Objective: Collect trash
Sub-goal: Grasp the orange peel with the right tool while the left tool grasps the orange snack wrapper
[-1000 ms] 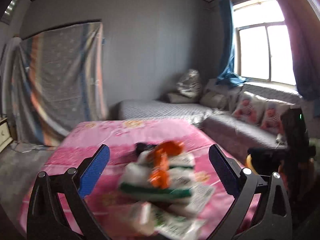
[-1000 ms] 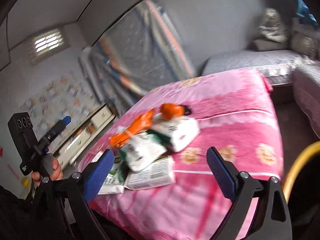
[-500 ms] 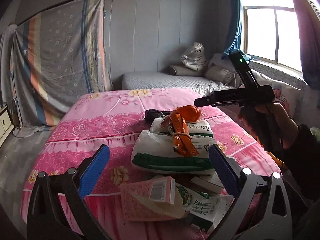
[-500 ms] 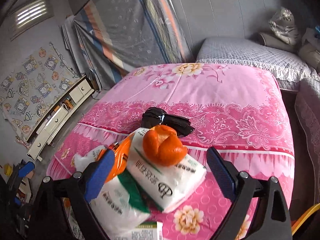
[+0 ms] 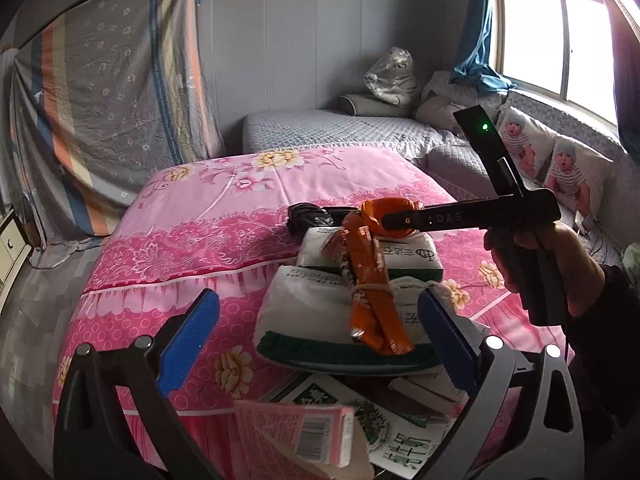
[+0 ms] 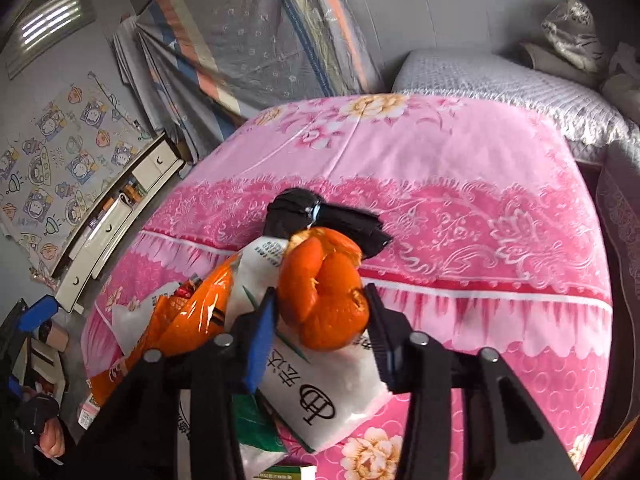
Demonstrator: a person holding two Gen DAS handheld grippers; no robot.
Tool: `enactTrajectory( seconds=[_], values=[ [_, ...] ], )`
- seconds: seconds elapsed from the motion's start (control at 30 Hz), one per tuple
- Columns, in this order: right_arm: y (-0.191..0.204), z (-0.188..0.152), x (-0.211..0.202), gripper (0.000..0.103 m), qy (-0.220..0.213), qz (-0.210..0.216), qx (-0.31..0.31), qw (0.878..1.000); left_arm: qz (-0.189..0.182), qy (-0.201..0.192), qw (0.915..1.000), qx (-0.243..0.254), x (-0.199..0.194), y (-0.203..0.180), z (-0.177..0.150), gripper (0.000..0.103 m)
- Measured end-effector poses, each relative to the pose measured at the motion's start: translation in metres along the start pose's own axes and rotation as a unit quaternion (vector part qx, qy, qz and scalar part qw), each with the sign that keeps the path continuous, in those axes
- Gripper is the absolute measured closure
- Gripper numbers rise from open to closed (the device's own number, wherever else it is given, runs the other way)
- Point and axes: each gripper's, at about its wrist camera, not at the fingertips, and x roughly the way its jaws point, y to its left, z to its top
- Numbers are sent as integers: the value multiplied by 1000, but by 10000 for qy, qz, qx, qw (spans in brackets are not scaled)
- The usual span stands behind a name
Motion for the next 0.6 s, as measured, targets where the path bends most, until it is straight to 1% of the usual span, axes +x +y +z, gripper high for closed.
enactTrajectory(
  seconds=[0.07, 0.17, 0.23, 0.3, 0.37, 0.4, 0.43, 0.57, 0.6],
  values=[
    [-6, -1, -10, 65, -138, 102, 111, 9998, -97, 88, 9999, 110, 6, -8, 6, 8],
    [-18, -6, -29, 65, -317, 257, 324, 9986, -136, 245, 9992, 300, 21, -19, 16, 8],
    [-22, -12, -42, 65, -430, 315, 387, 9978, -186, 421, 9983, 362, 33, -24, 22, 8],
    [-27, -18, -54, 65, -490, 441, 485, 9966, -133, 695, 9969, 331, 50, -25, 29, 10],
    [-31, -27, -67, 65, -568, 512, 548, 9956, -142, 901, 9953, 316, 65, -24, 34, 24],
    [-33, -31, -74, 65, -615, 528, 563, 9951, -129, 1002, 9944, 316, 71, -24, 35, 35],
    [-34, -35, -81, 65, -659, 543, 575, 9947, -81, 1117, 9933, 302, 78, -24, 36, 36],
    [-36, -52, -109, 65, -830, 606, 597, 9929, 20, 1367, 9901, 304, 96, -24, 36, 39],
    [-37, -55, -114, 65, -861, 610, 598, 9926, 39, 1414, 9894, 327, 99, -25, 35, 44]
  ],
)
